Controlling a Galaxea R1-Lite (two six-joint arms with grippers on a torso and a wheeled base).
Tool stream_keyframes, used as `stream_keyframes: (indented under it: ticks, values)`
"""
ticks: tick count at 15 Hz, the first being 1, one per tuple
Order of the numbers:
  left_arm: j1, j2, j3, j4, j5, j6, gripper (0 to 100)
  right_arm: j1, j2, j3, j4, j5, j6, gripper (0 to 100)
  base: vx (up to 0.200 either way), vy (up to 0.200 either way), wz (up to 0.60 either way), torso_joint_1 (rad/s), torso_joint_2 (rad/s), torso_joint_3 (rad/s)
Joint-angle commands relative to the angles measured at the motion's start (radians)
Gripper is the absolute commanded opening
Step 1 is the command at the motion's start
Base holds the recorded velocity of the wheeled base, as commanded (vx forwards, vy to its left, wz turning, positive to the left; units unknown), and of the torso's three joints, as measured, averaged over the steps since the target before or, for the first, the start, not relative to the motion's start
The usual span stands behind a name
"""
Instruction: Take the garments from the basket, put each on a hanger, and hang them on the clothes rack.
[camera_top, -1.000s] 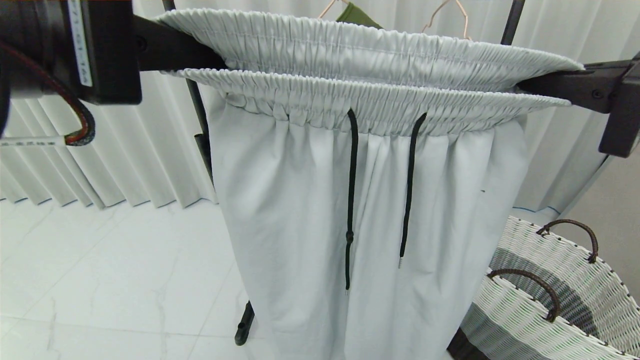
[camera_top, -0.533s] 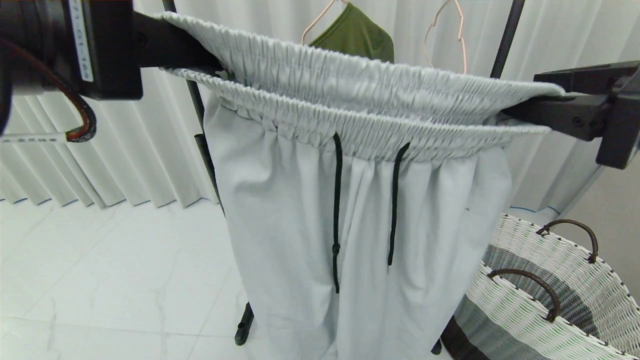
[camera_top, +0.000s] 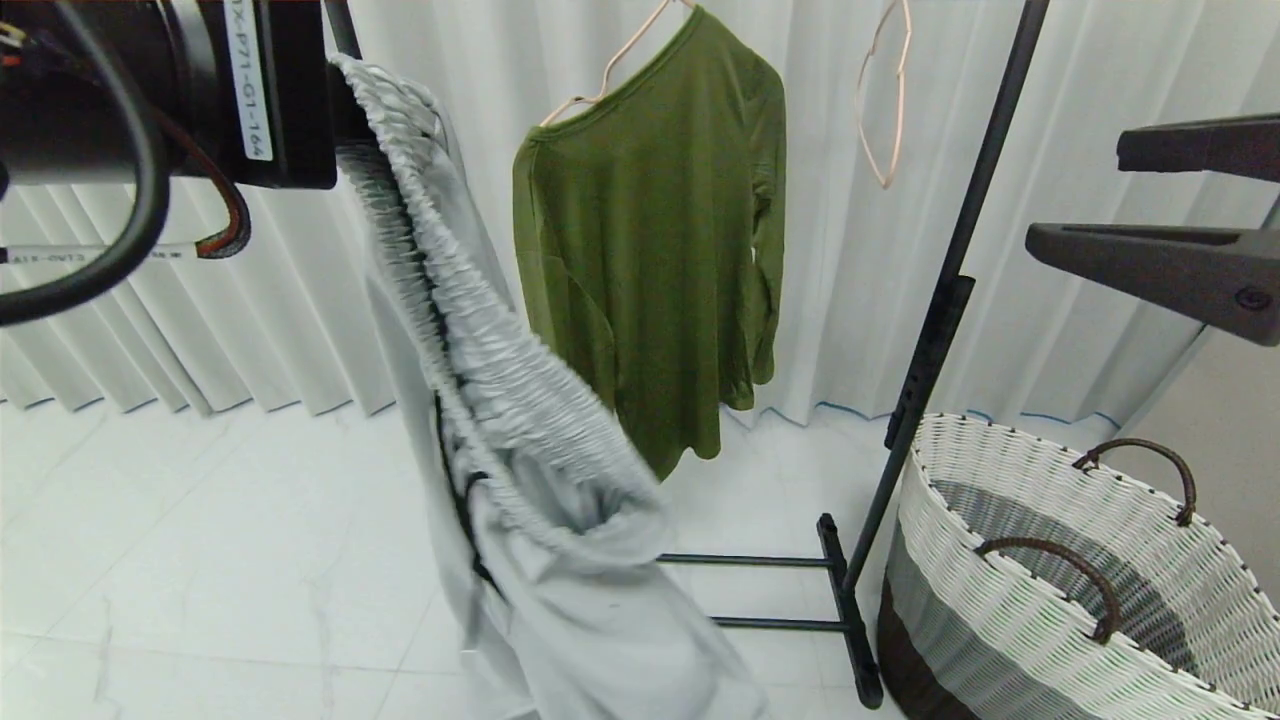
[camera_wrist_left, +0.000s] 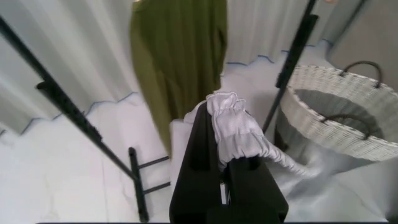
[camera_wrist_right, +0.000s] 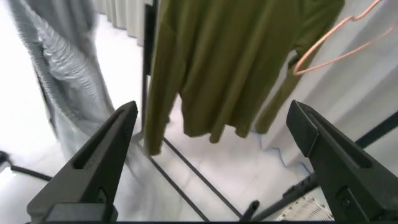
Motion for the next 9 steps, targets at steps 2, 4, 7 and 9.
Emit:
stream_keyframes:
  ticks: [2, 4, 7, 9]
  values:
    - [0.009, -0.002, 0.005, -0.026, 0.0, 0.016, 0, -0.135, -0.011, 0.008, 0.082, -0.079, -0.006, 100, 0.0, 0.0, 0.0, 0.0, 0.0, 0.0]
    - [0.032, -0.014, 0.023, -0.057, 0.0, 0.067, 0, -0.218, -0.017, -0.007, 0.232, -0.196, -0.016, 100, 0.0, 0.0, 0.0, 0.0, 0.0, 0.0]
    - [0.058, -0.028, 0.046, -0.059, 0.0, 0.097, 0, -0.294, -0.026, 0.022, 0.272, -0.27, -0.036, 100, 0.0, 0.0, 0.0, 0.0, 0.0, 0.0]
    - [0.058, -0.028, 0.048, -0.059, -0.001, 0.097, 0, -0.331, -0.026, 0.025, 0.272, -0.27, -0.038, 100, 0.0, 0.2, 0.0, 0.0, 0.0, 0.0]
